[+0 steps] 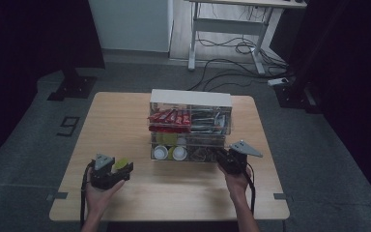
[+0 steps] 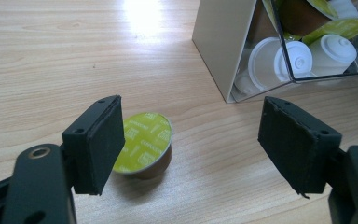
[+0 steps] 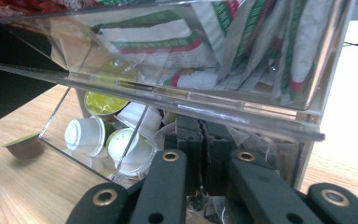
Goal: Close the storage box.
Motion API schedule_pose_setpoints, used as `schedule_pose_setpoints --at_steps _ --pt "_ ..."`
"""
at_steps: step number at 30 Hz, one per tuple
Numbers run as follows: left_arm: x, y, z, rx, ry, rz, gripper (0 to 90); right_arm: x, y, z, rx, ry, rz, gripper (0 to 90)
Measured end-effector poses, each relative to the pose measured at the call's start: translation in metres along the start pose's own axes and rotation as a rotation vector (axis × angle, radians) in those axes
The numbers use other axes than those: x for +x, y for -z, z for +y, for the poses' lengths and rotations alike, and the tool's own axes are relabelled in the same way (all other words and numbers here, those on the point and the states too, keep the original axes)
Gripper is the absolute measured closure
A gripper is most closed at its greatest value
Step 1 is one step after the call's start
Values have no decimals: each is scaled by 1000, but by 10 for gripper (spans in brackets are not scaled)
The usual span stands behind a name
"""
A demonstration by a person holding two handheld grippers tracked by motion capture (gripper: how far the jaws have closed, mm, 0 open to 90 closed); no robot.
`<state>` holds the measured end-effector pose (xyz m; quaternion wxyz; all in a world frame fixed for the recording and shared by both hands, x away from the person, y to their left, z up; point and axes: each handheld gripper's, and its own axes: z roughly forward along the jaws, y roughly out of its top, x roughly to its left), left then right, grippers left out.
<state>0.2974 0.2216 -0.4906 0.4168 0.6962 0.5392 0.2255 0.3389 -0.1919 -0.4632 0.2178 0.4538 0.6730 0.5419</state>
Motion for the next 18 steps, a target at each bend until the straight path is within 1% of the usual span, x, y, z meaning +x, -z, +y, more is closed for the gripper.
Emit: schedule_pose_setpoints --at_steps 5,12,18 --pt "0 1 0 1 -3 -1 230 2 1 -2 5 6 2 871" --pt "3 4 0 -5 6 6 232 3 9 -6 3 -10 3 871" --pt "2 4 0 0 4 8 235 6 11 -9 12 -3 6 875"
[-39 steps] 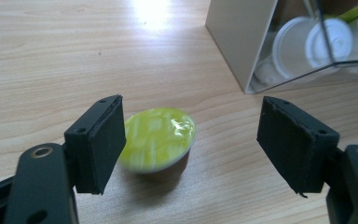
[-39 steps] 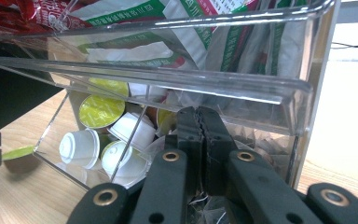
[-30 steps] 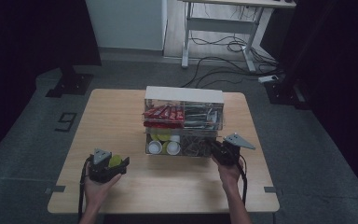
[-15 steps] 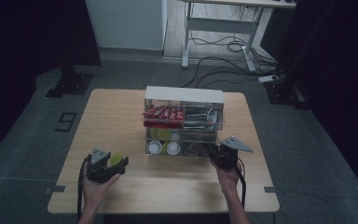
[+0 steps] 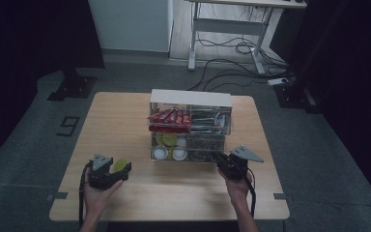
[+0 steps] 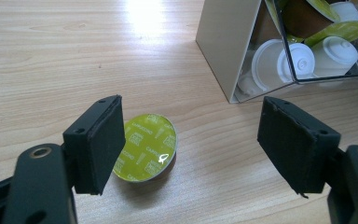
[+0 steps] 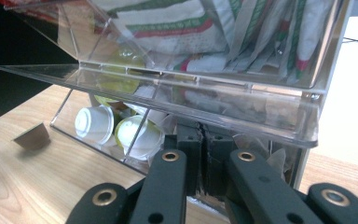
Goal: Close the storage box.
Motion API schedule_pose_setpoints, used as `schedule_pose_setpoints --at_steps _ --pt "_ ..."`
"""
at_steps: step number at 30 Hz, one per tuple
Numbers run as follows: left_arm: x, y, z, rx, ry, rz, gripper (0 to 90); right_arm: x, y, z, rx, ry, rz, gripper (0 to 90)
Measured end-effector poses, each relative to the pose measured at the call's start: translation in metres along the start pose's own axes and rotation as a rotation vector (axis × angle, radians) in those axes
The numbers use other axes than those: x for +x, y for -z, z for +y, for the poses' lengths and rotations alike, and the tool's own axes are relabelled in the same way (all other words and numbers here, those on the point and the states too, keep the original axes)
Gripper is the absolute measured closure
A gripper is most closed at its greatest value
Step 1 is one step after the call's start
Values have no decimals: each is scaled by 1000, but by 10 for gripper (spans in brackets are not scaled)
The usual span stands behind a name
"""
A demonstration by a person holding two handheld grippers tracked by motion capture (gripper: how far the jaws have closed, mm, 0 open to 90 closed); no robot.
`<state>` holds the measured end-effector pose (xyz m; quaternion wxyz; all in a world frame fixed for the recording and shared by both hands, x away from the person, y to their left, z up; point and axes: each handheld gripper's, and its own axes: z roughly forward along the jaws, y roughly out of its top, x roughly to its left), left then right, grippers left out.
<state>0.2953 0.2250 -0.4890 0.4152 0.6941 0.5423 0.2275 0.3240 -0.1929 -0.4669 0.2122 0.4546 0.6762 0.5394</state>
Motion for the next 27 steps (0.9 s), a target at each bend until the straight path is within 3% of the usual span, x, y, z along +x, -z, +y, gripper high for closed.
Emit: schedule_pose_setpoints --at_steps 27 --pt "3 0 -2 14 2 5 237 -2 11 -21 66 -17 9 894"
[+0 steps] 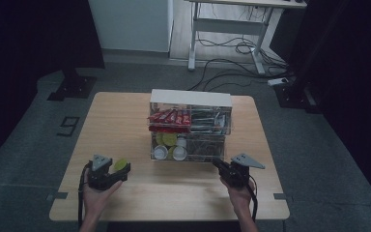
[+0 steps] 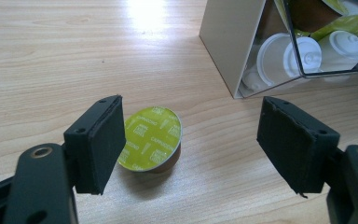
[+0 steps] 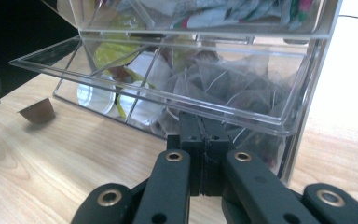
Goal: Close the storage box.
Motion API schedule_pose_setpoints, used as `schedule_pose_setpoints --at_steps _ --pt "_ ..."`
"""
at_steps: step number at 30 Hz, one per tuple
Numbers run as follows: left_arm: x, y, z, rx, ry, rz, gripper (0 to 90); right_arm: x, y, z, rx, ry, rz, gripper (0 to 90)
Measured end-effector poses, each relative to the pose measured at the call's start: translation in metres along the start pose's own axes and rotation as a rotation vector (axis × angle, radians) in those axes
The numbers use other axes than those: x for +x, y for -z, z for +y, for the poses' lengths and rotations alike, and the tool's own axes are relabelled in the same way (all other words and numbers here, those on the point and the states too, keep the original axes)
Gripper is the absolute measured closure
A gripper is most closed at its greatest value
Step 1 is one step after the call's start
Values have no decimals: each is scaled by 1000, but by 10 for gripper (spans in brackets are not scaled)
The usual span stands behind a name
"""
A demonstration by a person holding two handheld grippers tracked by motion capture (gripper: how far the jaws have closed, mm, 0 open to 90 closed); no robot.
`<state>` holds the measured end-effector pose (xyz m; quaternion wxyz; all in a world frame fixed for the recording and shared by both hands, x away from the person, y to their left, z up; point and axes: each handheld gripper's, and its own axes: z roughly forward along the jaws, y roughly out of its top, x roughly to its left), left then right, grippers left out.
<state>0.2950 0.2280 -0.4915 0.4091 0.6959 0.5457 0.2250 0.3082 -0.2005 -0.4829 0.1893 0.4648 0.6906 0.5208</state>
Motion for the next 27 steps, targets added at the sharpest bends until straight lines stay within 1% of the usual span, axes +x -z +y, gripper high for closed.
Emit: schedule_pose_setpoints --at_steps 6,11,16,27 --pt "2 1 0 0 4 0 237 -2 -4 -10 38 -18 6 894" --pt "4 2 0 -2 11 0 237 -2 -5 -14 54 -28 7 894" --pt "5 3 0 -4 14 2 237 -1 -5 -16 65 -28 7 894" --pt "7 2 -1 0 19 1 237 -4 1 -18 52 -43 4 894"
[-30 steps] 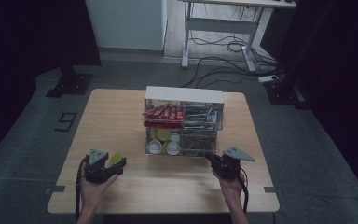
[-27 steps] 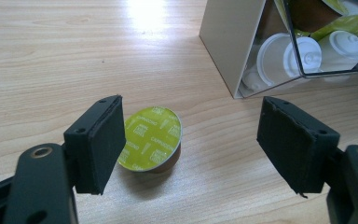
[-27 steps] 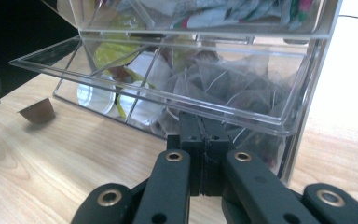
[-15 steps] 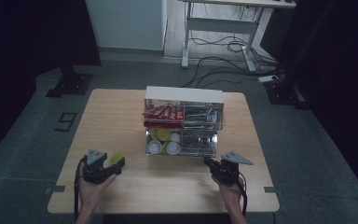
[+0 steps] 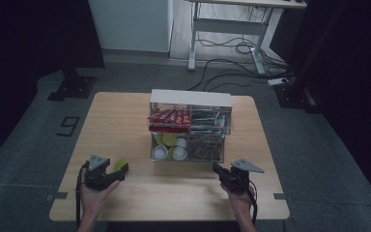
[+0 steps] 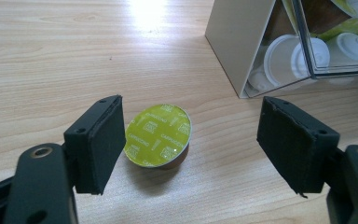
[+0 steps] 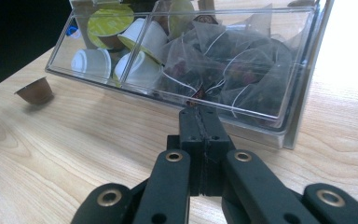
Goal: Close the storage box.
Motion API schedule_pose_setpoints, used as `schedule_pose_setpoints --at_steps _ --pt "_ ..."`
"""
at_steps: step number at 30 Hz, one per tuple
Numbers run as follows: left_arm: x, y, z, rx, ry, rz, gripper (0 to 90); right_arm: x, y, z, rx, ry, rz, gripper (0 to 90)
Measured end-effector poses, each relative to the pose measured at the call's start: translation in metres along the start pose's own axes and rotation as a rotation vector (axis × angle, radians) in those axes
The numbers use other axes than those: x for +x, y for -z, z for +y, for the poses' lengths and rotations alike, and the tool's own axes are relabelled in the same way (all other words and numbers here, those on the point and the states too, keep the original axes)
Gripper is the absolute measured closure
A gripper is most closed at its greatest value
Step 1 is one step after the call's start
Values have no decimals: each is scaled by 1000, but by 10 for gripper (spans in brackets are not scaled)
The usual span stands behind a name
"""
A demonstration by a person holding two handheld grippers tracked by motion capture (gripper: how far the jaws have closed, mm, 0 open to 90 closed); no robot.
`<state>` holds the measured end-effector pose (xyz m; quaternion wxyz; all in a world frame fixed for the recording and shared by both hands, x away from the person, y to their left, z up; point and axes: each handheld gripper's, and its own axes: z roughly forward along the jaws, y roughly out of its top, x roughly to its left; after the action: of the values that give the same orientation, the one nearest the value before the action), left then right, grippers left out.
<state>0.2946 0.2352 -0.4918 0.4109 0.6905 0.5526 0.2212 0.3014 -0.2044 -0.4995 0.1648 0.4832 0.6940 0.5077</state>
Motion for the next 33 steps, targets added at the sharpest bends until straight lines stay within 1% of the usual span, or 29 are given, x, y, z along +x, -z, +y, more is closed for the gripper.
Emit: schedule_pose_setpoints --at_steps 5,11,19,22,27,31,33 --pt "0 -1 0 7 -1 -2 237 1 0 0 0 5 2 894" --pt "0 -1 0 5 1 -2 238 1 3 1 -14 9 0 886" --pt "-4 -7 2 17 -9 -24 238 1 7 -2 -19 16 -17 879" --pt "-4 -6 2 14 -13 -30 238 1 8 -1 -25 15 -20 877" --pt "-2 -2 1 5 -7 -28 238 4 12 -1 -42 35 -12 874" --pt "-3 3 2 -5 -3 -26 238 6 19 -3 -57 54 -2 868" --pt "-4 4 2 -7 -5 -25 238 5 23 -4 -66 62 0 864"
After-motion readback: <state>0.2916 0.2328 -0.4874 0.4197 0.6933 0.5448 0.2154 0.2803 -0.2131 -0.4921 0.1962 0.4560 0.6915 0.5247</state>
